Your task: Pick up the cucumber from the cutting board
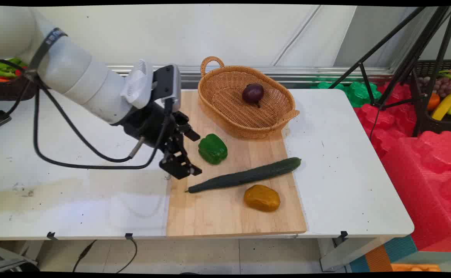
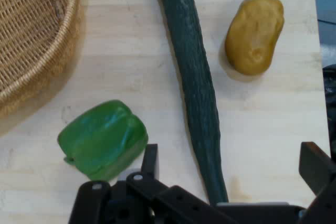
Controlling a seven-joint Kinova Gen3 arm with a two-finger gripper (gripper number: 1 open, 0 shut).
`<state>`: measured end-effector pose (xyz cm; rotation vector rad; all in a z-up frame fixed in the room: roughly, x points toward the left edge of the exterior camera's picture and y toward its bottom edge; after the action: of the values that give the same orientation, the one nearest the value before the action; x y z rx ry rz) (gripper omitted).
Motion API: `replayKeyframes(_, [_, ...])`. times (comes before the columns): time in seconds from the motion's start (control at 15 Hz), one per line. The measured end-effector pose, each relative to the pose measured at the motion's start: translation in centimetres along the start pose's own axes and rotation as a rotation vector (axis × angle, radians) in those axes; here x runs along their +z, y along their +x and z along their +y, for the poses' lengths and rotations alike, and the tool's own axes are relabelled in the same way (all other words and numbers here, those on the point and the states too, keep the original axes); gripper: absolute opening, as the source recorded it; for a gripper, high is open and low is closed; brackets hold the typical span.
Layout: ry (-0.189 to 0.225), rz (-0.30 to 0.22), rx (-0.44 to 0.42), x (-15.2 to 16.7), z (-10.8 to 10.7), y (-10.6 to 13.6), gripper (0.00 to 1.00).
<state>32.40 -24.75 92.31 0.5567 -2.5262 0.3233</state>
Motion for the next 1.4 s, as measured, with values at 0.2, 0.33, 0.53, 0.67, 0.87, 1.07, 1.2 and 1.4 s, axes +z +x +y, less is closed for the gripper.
replayKeyframes(0.2, [-0.004, 0.001, 0.001, 1.4, -0.2, 1.3, 1.0])
replayKeyframes(0.33, [-0.009, -0.003, 0.0, 2.7, -0.2, 2.3, 1.0])
replayKeyframes(0.53, [-0.021, -0.017, 0.004, 5.2, -0.1, 3.4, 1.0])
replayKeyframes(0.67, [-0.031, -0.032, 0.015, 7.1, -0.2, 4.0, 1.0])
replayKeyframes(0.87, [-0.045, -0.056, 0.035, 9.7, -0.2, 4.7, 1.0])
replayKeyframes(1.07, [-0.052, -0.077, 0.052, 12.3, -0.4, 5.1, 1.0])
replayKeyframes(1.2, [-0.053, -0.088, 0.058, 13.5, -0.6, 5.1, 1.0])
replayKeyframes(1.4, [-0.061, -0.109, 0.074, 15.4, -0.8, 5.2, 1.0])
